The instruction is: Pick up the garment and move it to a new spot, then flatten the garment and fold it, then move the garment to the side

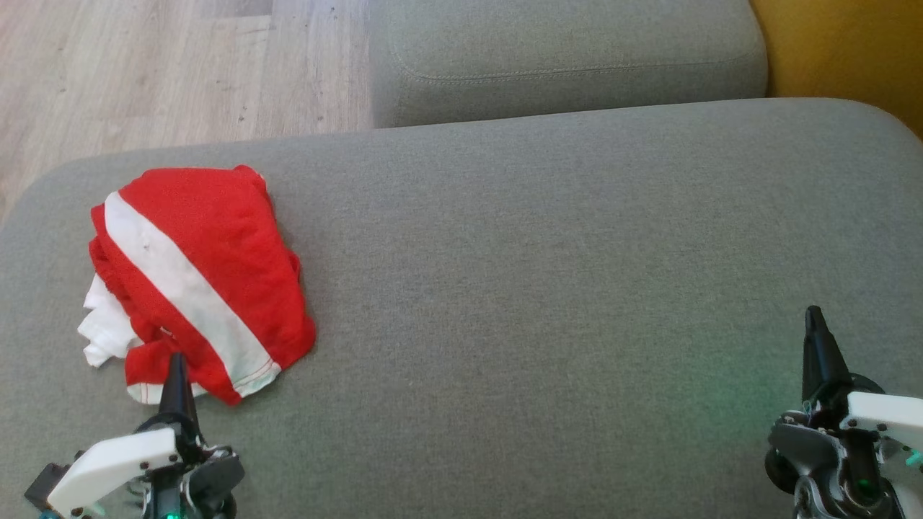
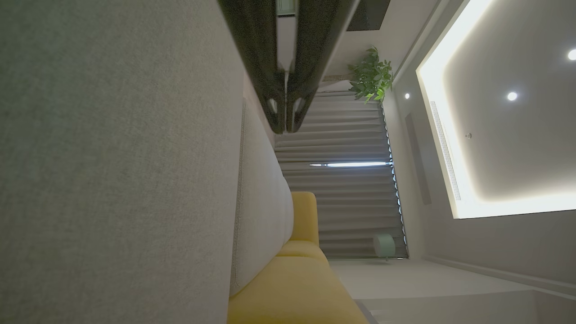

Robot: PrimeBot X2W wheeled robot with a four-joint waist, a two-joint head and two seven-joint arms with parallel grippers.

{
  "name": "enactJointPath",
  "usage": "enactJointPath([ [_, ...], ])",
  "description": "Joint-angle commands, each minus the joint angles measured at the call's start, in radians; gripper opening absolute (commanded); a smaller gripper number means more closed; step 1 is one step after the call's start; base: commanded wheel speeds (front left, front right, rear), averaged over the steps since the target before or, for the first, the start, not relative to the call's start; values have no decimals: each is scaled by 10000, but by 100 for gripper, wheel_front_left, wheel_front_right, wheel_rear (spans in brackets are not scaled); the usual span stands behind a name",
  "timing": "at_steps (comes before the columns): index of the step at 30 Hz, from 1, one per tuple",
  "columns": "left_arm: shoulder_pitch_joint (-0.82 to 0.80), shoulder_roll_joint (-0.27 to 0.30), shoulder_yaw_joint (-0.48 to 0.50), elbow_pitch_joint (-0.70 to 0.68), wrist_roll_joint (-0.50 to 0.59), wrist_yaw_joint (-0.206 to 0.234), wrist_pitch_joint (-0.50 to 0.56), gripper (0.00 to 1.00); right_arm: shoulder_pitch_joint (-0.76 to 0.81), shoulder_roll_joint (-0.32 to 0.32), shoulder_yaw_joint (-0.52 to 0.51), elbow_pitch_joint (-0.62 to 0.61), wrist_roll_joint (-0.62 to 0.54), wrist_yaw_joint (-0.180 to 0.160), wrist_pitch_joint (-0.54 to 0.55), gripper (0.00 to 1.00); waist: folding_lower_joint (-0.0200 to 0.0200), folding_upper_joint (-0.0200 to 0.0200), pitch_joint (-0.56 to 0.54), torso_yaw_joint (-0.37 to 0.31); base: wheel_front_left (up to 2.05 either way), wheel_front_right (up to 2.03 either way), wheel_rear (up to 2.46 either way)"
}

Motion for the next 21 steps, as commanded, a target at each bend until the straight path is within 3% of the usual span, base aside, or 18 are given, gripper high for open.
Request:
enactJointPath([
  [1,-470,77,358,-368,-57,-63,71,0,-554,-49,208,-384,74,-7,54,0,0,0,0,0,0,0,0],
  [9,-470,77,358,-368,-57,-63,71,0,-554,-49,208,-384,74,-7,54,0,0,0,0,0,0,0,0],
  [10,0,0,0,2,0,0,0,100,0,0,0,0,0,0,0,100,0,0,0,0,0,0,0],
  [21,200,-4,-76,130,103,6,-262,100,135,13,271,129,-125,-1,-258,100,0,0,-33,-23,0,0,0],
])
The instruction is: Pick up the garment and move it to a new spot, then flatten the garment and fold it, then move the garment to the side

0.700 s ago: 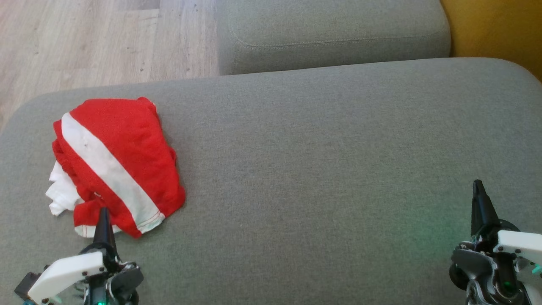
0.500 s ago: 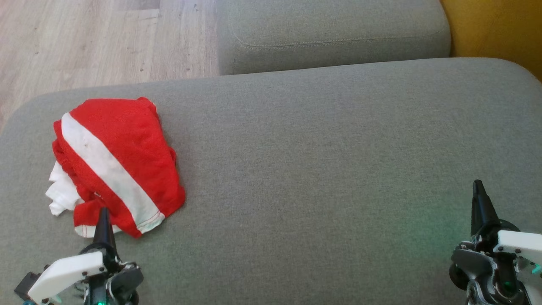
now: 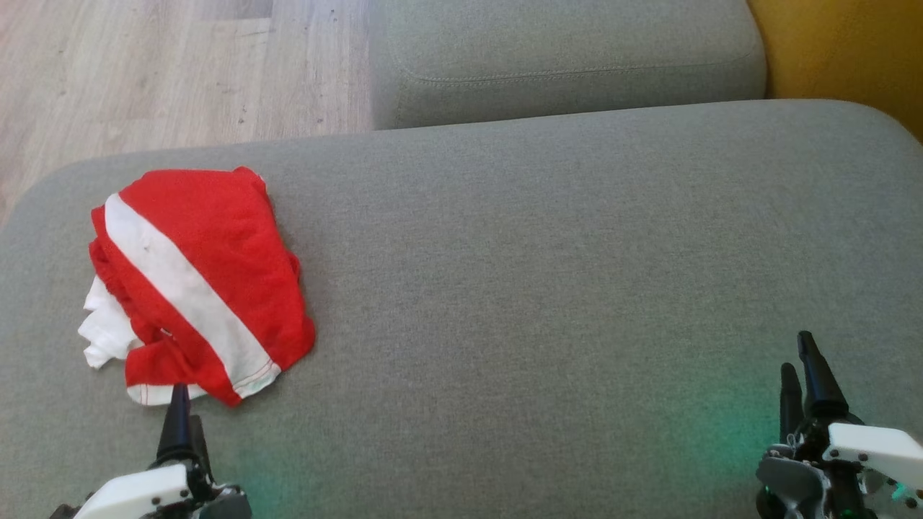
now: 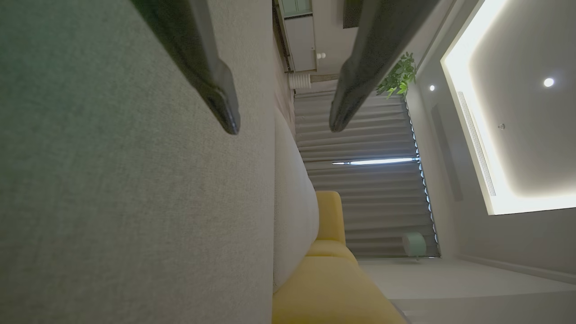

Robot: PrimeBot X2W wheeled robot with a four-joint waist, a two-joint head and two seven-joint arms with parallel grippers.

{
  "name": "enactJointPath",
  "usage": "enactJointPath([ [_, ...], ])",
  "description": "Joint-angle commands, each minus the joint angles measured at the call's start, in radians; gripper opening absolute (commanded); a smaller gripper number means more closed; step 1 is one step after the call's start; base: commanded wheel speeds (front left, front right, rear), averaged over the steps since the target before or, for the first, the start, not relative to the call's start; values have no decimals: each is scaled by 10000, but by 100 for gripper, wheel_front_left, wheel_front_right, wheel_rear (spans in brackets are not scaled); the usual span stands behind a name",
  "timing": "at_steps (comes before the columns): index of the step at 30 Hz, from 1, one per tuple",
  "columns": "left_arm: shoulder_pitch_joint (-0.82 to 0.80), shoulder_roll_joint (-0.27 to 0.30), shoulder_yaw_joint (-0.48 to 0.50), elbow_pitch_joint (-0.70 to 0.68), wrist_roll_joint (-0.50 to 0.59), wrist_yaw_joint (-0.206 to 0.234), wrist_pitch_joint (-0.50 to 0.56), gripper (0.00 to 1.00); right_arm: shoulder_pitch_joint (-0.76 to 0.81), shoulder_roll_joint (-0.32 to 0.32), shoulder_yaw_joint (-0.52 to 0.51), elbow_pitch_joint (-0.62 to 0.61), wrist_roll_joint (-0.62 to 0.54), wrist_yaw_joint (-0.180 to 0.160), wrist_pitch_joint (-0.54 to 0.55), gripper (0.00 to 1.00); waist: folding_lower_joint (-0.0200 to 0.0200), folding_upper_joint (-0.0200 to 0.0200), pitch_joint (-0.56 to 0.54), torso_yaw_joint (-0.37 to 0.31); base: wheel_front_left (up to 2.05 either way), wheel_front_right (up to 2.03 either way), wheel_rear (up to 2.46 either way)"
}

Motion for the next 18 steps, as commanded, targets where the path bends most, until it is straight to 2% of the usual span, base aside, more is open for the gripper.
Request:
enactJointPath([
  [1,-384,43,41,-391,87,-8,-86,100,-361,-38,47,-404,-136,-1,-105,100,0,0,-7,-2,0,0,0],
  [11,-301,51,182,-562,425,-14,-409,100,-394,-43,178,-405,-1011,-1,-430,100,0,0,-82,-46,0,0,0],
  [18,-298,56,266,-640,868,-19,-615,100,-461,-47,215,-537,-2154,-2,-637,100,0,0,-135,-87,0,0,0],
])
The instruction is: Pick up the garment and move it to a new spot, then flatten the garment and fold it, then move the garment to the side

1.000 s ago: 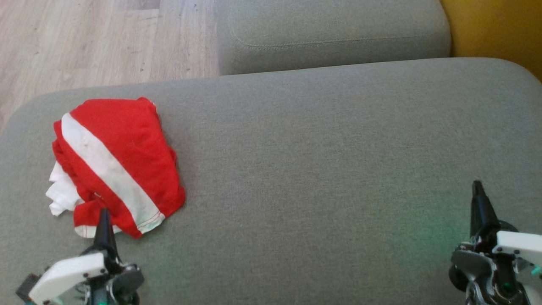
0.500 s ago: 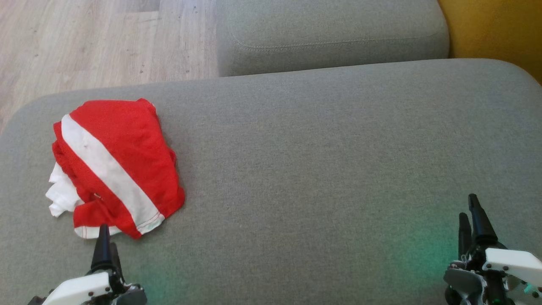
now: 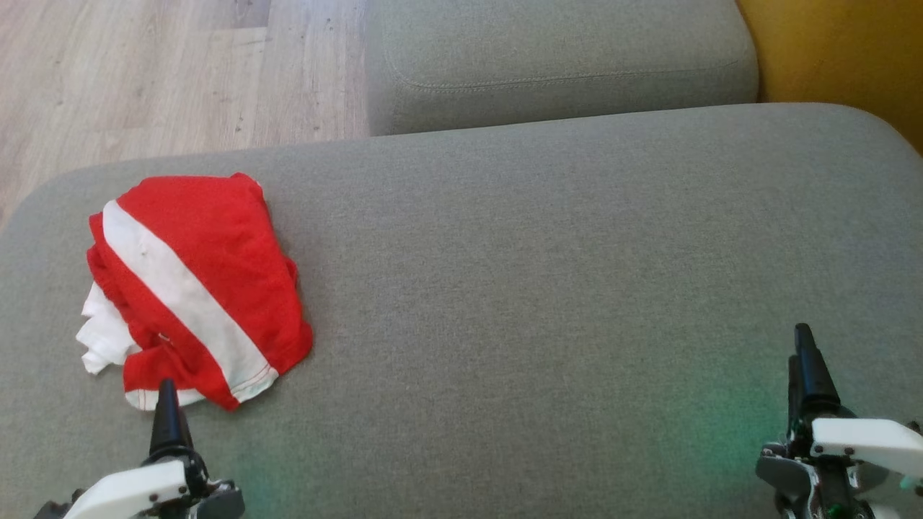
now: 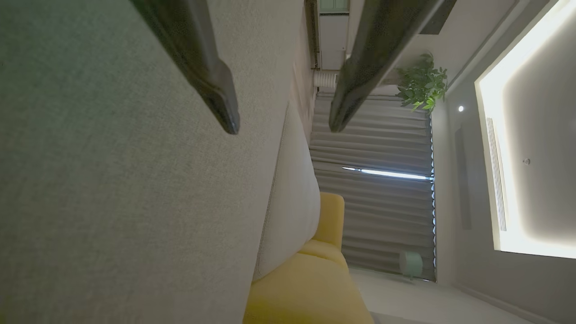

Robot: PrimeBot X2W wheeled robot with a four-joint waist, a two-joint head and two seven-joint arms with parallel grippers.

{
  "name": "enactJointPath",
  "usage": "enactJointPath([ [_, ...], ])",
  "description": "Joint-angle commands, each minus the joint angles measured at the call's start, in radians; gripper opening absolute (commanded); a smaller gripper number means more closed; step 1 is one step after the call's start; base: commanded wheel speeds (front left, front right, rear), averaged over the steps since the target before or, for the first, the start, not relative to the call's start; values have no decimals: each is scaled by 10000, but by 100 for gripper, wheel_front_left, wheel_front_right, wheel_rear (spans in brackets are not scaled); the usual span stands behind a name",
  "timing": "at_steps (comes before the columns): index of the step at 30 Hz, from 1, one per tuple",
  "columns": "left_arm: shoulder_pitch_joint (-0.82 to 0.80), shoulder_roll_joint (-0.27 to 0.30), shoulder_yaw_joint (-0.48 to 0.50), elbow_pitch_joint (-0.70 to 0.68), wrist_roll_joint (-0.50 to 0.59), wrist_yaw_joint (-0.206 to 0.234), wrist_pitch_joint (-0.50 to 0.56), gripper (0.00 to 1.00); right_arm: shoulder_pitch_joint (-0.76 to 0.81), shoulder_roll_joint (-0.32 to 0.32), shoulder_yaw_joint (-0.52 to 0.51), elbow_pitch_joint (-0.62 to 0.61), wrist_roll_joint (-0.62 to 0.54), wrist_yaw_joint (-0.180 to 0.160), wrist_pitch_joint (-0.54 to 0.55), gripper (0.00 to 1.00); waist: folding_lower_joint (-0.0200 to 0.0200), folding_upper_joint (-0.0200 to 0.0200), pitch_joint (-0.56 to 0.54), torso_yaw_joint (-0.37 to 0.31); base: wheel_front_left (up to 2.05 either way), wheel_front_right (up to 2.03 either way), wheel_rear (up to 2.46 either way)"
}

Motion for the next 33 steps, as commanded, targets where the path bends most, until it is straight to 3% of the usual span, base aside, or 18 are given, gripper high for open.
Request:
enactJointPath([
  [1,-309,58,218,-448,267,-19,-126,100,-452,-48,108,-416,-552,-2,-122,100,0,0,-17,-8,0,0,0],
  [15,-258,67,401,-1202,2335,139,-507,100,-445,-55,205,-1129,-3300,-2,-505,100,0,0,-131,-41,0,0,0],
  [33,-101,80,-1172,-2196,6568,917,-1035,100,-346,-64,883,-1826,-6770,-4,-1036,100,0,0,-160,-36,0,0,0],
])
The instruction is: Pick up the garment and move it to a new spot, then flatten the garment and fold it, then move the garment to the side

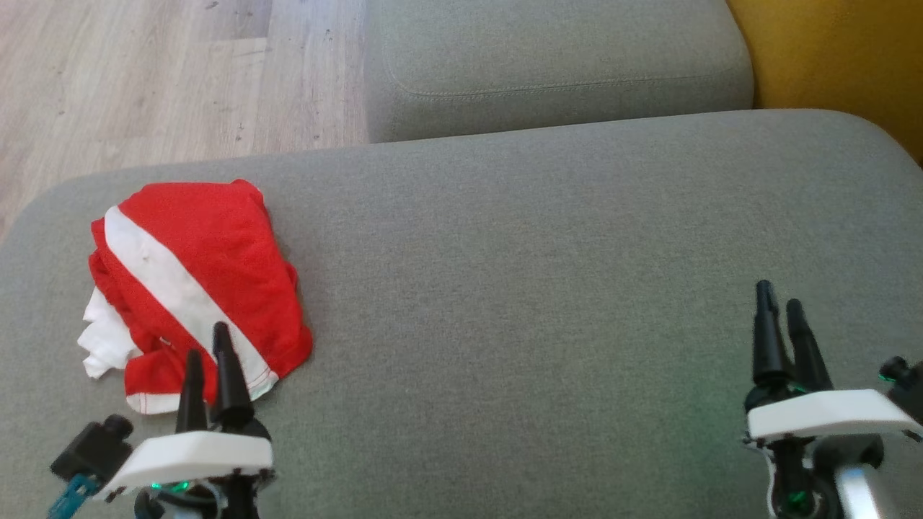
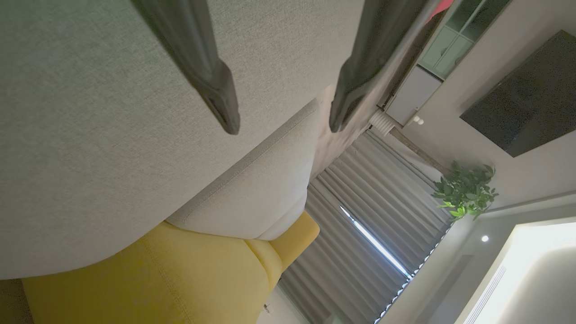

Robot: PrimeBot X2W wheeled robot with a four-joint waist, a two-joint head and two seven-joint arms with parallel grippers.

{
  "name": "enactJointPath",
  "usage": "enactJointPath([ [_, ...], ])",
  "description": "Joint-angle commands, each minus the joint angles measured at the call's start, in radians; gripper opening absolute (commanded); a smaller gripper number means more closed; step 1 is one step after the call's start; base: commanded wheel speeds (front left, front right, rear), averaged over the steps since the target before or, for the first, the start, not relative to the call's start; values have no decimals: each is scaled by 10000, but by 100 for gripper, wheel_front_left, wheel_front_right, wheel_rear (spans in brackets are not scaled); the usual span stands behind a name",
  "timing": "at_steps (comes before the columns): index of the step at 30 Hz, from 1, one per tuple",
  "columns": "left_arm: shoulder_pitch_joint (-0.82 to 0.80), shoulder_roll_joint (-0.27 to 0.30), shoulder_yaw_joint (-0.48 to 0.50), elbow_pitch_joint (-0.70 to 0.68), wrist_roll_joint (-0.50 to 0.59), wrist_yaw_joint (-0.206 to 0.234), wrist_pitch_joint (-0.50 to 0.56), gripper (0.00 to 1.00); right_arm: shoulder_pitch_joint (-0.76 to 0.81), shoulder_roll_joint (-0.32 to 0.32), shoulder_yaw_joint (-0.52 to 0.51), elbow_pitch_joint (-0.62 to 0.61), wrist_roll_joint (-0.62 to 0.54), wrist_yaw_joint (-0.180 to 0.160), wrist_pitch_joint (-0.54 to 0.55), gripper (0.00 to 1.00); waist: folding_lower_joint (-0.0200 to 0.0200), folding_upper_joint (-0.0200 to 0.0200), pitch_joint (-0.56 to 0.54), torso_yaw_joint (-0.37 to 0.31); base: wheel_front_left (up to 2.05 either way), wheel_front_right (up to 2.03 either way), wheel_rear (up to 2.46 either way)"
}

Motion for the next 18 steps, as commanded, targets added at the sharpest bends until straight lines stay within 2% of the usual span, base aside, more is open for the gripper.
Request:
enactJointPath([
  [1,-217,79,10,-457,434,48,-148,100,-324,-65,247,-383,-457,-4,-155,100,0,0,0,-10,0,0,0],
  [8,-281,225,-481,-457,1807,131,-352,100,-349,-68,414,-409,-1518,-4,-361,100,0,0,18,-37,0,0,0],
  [18,-462,724,-1430,-447,3375,526,-646,100,-324,-73,717,-159,-2987,-5,-656,100,0,0,7,-133,0,0,0],
])
